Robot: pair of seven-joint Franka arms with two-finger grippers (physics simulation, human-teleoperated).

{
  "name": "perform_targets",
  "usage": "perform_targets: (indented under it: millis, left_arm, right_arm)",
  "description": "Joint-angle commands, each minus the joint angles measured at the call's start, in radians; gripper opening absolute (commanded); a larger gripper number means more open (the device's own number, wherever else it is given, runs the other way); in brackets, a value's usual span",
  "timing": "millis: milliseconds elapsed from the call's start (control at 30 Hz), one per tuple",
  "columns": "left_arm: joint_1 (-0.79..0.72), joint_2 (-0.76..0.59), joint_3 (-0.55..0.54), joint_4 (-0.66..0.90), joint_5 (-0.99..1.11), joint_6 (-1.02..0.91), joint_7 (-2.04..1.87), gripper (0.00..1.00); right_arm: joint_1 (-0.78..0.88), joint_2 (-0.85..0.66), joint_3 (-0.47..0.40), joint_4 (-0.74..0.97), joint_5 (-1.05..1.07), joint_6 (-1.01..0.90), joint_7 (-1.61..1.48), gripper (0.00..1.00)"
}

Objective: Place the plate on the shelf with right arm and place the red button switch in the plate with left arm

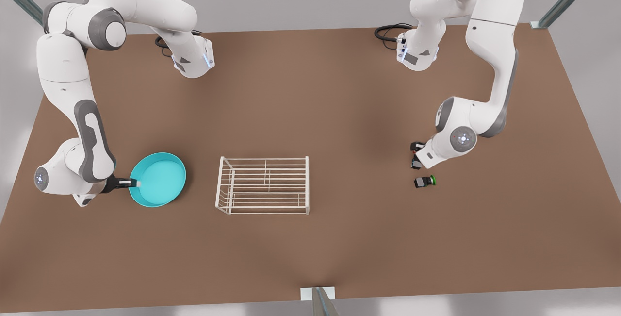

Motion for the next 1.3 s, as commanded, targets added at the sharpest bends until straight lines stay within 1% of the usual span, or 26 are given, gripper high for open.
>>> perform_targets:
  millis: [0, 67, 133, 167, 200, 467, 633, 800, 900, 1000, 1167, 1233, 1267]
  left_arm:
    - [0.008, 0.017, 0.001, -0.001, 0.007, 0.118, 0.003, 1.00]
    - [0.008, 0.034, 0.001, 0.001, 0.007, 0.193, -0.008, 1.00]
    - [0.008, 0.033, 0.003, -0.005, 0.009, 0.274, -0.008, 1.00]
    - [0.008, 0.030, 0.003, -0.039, 0.011, 0.317, -0.008, 1.00]
    - [0.008, 0.031, 0.004, -0.065, 0.021, 0.362, -0.008, 1.00]
    - [0.008, 0.065, 0.004, -0.076, 0.020, 0.367, -0.010, 1.00]
    - [0.008, 0.086, 0.007, -0.077, 0.021, 0.367, -0.010, 1.00]
    - [0.008, 0.088, 0.010, -0.102, 0.021, 0.365, -0.014, 1.00]
    - [0.008, 0.090, 0.010, -0.107, 0.021, 0.365, -0.014, 1.00]
    - [0.008, 0.103, 0.013, -0.107, 0.021, 0.365, -0.014, 1.00]
    - [0.008, 0.140, 0.021, -0.105, 0.023, 0.368, -0.016, 1.00]
    - [0.008, 0.146, 0.026, -0.105, 0.023, 0.370, -0.016, 1.00]
    - [0.008, 0.148, 0.027, -0.105, 0.023, 0.379, -0.016, 1.00]
  right_arm:
    - [0.000, -0.001, 0.000, 0.001, -0.001, -0.001, -0.011, 0.37]
    - [0.000, -0.001, -0.002, 0.001, -0.001, -0.002, -0.020, 0.33]
    - [-0.002, -0.001, -0.003, 0.003, -0.015, -0.005, -0.021, 0.25]
    - [-0.002, -0.001, -0.003, 0.003, -0.018, -0.007, -0.028, 0.23]
    - [-0.002, -0.003, -0.003, 0.003, -0.020, -0.008, -0.029, 0.23]
    - [0.000, -0.058, 0.000, 0.038, -0.021, -0.096, -0.037, 0.19]
    - [-0.002, -0.119, -0.002, 0.046, -0.021, -0.185, -0.046, 0.18]
    - [0.000, -0.196, 0.011, 0.047, 0.057, -0.387, -0.054, 0.17]
    - [0.000, -0.223, 0.050, 0.047, 0.112, -0.461, -0.055, 0.17]
    - [0.000, -0.240, 0.110, 0.060, 0.149, -0.508, -0.047, 0.17]
    - [0.001, -0.306, 0.236, 0.076, 0.149, -0.510, 0.009, 0.17]
    - [0.003, -0.315, 0.302, 0.078, 0.149, -0.507, 0.081, 0.17]
    - [0.041, -0.315, 0.311, 0.078, 0.151, -0.496, 0.121, 0.17]
